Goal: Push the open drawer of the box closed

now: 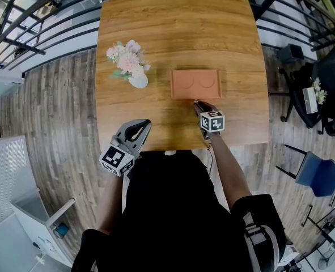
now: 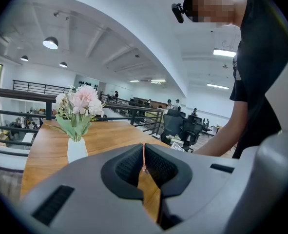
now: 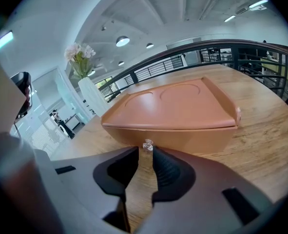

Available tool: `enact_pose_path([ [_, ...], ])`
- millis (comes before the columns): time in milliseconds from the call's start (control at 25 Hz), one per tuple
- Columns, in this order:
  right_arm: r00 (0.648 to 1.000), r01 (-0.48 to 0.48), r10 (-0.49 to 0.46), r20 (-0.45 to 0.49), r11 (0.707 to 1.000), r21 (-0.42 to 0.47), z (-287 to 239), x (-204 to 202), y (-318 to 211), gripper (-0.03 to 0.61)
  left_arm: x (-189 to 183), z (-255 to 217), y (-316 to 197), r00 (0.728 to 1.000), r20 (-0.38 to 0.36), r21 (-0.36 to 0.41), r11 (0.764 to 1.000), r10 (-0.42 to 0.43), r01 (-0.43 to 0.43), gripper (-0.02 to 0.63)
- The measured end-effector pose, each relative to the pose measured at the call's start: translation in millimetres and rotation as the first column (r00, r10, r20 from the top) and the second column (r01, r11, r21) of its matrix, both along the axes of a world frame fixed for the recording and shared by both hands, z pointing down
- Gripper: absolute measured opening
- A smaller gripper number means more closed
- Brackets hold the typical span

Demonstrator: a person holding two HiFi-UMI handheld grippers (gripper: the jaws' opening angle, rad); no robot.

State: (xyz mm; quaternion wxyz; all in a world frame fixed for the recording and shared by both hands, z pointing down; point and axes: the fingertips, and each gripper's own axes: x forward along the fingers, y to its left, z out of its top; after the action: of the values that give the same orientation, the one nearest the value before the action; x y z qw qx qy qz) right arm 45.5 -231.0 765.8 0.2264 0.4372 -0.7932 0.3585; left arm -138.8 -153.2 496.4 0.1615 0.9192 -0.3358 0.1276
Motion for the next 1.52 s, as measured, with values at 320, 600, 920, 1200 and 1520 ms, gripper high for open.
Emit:
enact_pose_path([
  [320, 1.0, 0.008, -0.008, 0.011, 0.999, 0.037, -19, 9, 18, 0.073, 12, 0, 10, 1.0, -0.015, 0.002, 1.0, 0.02, -0.02, 0.028],
  [600, 1.0, 0.01, -0.013, 0.025, 0.994, 0.106, -51, 20, 35, 0.017, 27, -1, 18, 0.998, -0.028, 0.017, 0.999, 0.047, -0.047, 0.028],
  [920, 0.999, 0.024, -0.031, 0.036, 0.982, 0.187, -90, 38, 55, 0.017, 47, -2, 30, 0.997, -0.037, 0.024, 0.997, 0.069, -0.068, 0.028],
  [1200, 0.996, 0.074, -0.083, 0.024, 0.967, 0.244, -123, 47, 74, 0.015, 68, -1, 39, 0.996, -0.048, 0.03, 0.997, 0.079, -0.077, 0.028],
  [1520, 0.99, 0.132, -0.142, 0.012, 0.945, 0.298, -159, 57, 98, 0.015, 96, 1, 54, 0.994, -0.059, 0.033, 0.995, 0.094, -0.092, 0.028],
])
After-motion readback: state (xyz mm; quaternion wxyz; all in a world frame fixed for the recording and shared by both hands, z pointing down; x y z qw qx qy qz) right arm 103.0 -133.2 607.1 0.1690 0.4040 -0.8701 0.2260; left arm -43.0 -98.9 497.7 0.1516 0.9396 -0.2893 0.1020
